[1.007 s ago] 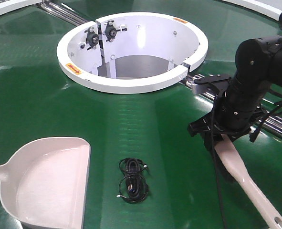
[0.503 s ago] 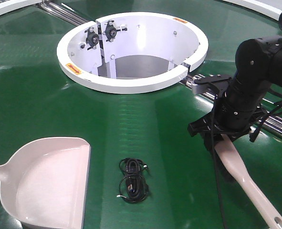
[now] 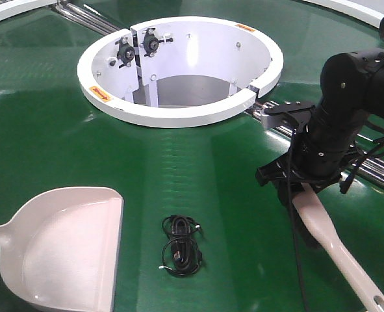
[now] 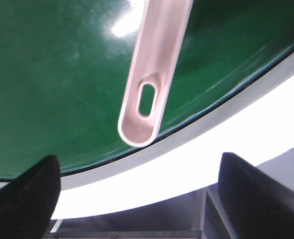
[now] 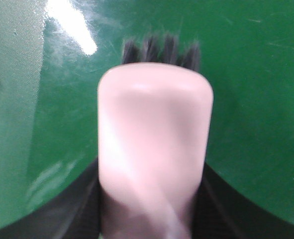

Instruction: Clean and inspect green conveyor with broom and dustpan

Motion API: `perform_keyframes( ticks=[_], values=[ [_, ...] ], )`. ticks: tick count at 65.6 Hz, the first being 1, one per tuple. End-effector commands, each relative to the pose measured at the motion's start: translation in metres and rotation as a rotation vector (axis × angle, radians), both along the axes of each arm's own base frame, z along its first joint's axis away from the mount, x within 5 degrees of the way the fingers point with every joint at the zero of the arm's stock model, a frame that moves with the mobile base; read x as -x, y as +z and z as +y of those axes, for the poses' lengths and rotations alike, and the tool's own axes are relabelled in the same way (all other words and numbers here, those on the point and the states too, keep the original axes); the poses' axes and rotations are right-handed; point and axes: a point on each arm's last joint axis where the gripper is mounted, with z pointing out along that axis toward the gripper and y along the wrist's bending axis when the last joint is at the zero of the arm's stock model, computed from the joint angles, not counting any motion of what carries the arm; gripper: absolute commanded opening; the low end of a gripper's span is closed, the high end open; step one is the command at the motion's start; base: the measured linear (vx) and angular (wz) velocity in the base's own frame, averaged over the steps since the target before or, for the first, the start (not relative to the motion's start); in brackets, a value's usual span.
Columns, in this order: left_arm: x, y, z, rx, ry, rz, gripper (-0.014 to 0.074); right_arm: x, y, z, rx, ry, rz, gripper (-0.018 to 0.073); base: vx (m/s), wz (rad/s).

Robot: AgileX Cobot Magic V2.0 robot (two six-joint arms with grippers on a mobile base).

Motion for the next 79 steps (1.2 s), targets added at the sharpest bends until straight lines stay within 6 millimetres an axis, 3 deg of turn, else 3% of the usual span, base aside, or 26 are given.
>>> perform_keyframes(
  ticks=[1, 12, 33, 79],
  values=[
    [-0.006, 0.003, 0.001, -0.019, 0.001, 0.004, 0.0591, 0.009, 0.023, -0.005, 0.002, 0.002, -0.020, -0.0002, 0.00, 0.00],
    [-0.021, -0.011, 0.001, -0.025, -0.003, 0.057, 0.0591, 0.009, 0.023, -0.005, 0.002, 0.002, -0.020, -0.0002, 0.00, 0.00],
    [-0.048, -0.020, 0.003, -0.048, -0.006, 0.094, 0.0591, 0.009, 0.023, -0.005, 0.002, 0.002, -0.020, -0.0002, 0.00, 0.00],
    [-0.064, -0.057, 0.020, -0.071, 0.030, 0.221, 0.0591, 0.009, 0.023, -0.005, 0.001, 0.002, -0.023, -0.0002, 0.00, 0.00]
  ],
)
